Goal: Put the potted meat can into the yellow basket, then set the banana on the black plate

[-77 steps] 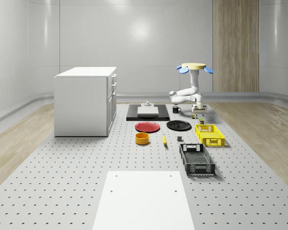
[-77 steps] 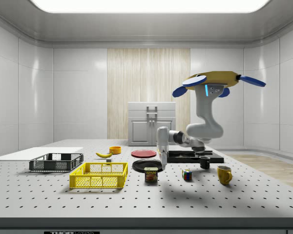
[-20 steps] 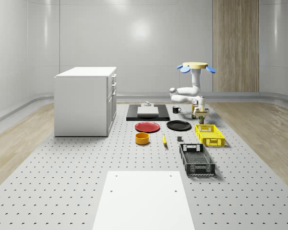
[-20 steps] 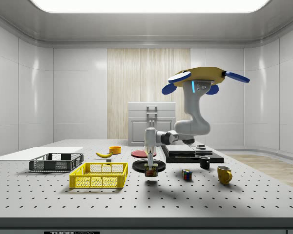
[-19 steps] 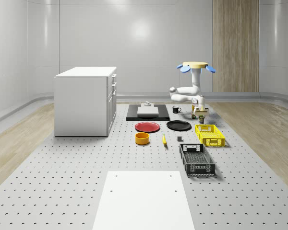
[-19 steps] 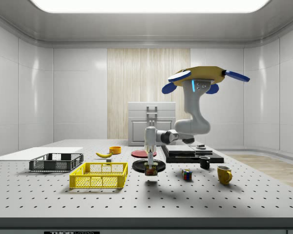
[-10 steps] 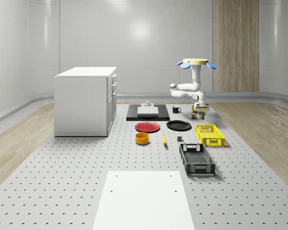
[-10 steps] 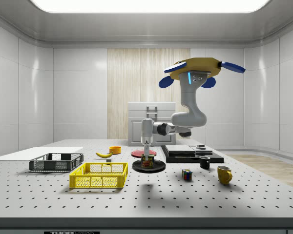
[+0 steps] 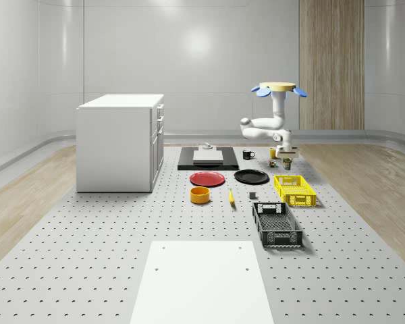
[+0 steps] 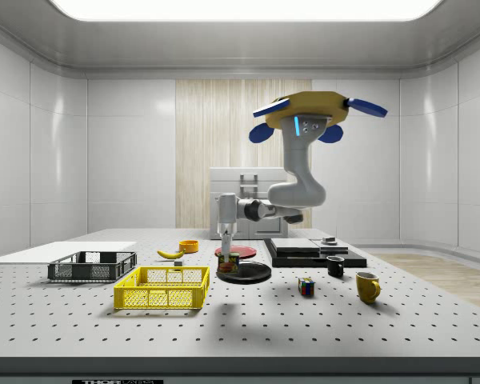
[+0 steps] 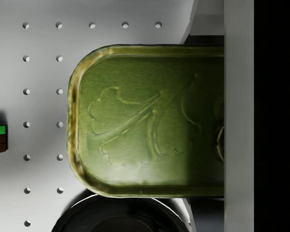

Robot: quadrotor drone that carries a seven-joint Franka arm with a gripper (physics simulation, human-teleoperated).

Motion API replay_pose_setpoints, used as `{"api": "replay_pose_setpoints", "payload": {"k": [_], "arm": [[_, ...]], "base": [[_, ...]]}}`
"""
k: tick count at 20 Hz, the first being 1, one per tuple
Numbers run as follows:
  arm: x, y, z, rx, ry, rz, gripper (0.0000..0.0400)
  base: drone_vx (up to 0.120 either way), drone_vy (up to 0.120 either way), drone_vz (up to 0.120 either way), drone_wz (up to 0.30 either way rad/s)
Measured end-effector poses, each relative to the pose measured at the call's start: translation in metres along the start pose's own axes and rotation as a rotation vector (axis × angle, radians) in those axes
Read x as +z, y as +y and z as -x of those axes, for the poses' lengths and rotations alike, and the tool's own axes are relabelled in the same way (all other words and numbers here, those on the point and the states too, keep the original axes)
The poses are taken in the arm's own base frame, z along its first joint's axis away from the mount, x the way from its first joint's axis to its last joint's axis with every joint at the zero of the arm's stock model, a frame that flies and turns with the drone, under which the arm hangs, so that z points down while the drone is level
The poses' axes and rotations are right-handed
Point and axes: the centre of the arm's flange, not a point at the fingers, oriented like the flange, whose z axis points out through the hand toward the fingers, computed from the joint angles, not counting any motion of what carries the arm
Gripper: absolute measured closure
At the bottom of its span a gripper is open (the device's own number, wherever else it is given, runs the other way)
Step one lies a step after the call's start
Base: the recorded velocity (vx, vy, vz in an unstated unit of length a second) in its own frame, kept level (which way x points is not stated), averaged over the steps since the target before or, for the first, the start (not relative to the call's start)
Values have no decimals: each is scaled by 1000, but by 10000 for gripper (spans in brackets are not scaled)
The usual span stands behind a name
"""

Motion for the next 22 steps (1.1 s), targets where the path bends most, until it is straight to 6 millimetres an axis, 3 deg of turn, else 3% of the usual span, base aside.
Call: {"api": "replay_pose_setpoints", "payload": {"k": [22], "arm": [[0, 0, 0, 0, 0, 0, 113]], "base": [[120, 0, -11, 0]]}}
